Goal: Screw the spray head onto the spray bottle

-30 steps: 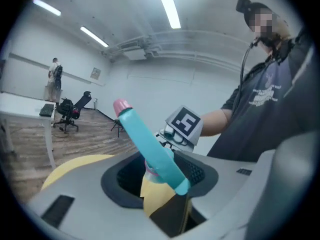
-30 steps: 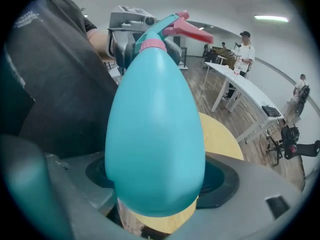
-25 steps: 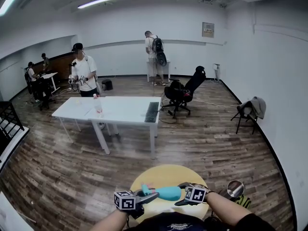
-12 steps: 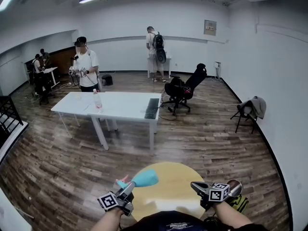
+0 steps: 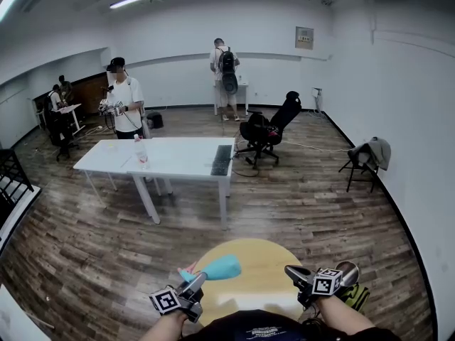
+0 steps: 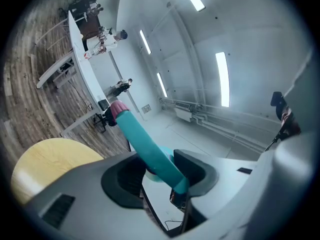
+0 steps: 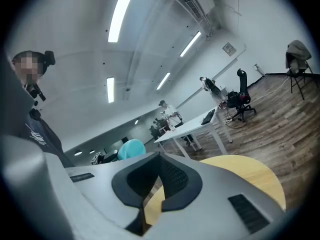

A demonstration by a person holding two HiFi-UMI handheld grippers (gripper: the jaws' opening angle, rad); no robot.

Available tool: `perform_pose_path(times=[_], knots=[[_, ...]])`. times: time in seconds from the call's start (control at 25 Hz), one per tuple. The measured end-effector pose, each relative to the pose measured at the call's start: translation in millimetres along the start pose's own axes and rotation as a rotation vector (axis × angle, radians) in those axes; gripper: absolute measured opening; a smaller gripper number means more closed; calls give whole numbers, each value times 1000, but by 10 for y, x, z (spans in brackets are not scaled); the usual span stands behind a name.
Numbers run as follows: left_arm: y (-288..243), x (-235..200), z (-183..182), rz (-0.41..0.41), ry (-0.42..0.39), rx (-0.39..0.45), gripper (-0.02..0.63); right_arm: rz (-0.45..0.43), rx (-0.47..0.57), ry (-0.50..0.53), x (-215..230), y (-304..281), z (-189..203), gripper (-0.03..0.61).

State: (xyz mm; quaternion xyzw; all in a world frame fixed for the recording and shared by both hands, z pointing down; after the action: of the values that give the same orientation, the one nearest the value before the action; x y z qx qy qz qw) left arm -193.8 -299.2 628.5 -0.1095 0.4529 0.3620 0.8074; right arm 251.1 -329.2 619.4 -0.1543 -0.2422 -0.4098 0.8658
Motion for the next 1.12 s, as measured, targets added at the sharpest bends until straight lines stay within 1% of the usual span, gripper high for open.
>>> perform_pose_path(times=[0.16,0.24,0.32,0.52,0.72,0.92,1.12], knots=[[-7,26,-5,16,-8,13,200,28,-3,4,34,0,29,17],[-7,37,0,11,-16,14,201,59,-9,23,47,-3,28,17],[-23,72,-7,3,-20,14,200,70,-23,37,57,-19,7,17],[13,46,3,0,-8,14,199,58,-39,44,48,-53,4,17],[10,-11,0,7,-15,19,199,52,-51,47,39,-56,1,17],[33,67,-19,9,-5,27,199,45,-54,42,-2,-58,34,17],[31,82,-61,17,-16,34,199,50,-63,59,38,-58,80,18]])
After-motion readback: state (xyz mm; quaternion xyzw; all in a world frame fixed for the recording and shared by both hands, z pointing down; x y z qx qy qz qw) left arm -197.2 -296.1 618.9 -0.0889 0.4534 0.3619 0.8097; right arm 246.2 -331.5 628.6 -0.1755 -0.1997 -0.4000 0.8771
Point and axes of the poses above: the fingertips, and each gripper's own axes: y backward along the fingers, x to its right, z out of its underside, the point moved 10 cm from there along y, backward along the fingers, and after that the axes turned 1 degree about x, right-handed, at the moved point
